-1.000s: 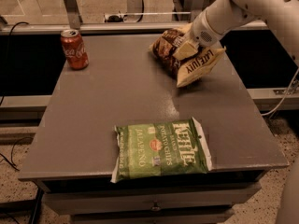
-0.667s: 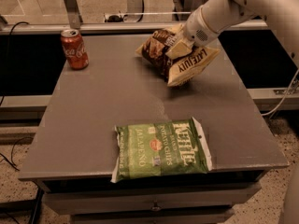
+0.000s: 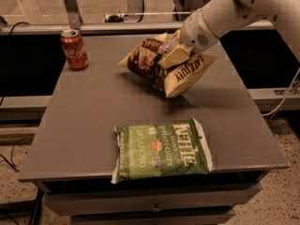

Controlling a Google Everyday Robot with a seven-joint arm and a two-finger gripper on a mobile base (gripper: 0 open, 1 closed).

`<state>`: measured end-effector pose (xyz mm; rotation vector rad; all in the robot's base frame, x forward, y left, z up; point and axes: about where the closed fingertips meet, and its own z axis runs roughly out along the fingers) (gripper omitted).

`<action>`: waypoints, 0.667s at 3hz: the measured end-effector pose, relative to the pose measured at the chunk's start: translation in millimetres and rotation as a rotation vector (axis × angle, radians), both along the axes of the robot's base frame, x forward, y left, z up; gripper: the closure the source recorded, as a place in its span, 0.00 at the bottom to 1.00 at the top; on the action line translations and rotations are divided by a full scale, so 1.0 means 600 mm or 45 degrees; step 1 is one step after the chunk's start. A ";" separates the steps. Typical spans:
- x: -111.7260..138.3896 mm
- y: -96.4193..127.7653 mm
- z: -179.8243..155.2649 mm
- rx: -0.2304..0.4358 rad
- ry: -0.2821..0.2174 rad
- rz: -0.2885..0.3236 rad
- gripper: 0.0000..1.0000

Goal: Move brown chip bag near green jalapeno chip bag

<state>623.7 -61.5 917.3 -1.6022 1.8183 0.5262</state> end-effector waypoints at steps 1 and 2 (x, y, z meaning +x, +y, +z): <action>-0.046 0.016 -0.007 0.048 0.068 0.075 1.00; -0.080 0.035 -0.022 0.090 0.168 0.121 0.83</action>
Offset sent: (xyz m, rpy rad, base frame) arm -0.0714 0.0298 -0.0207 0.1096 0.2285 0.1262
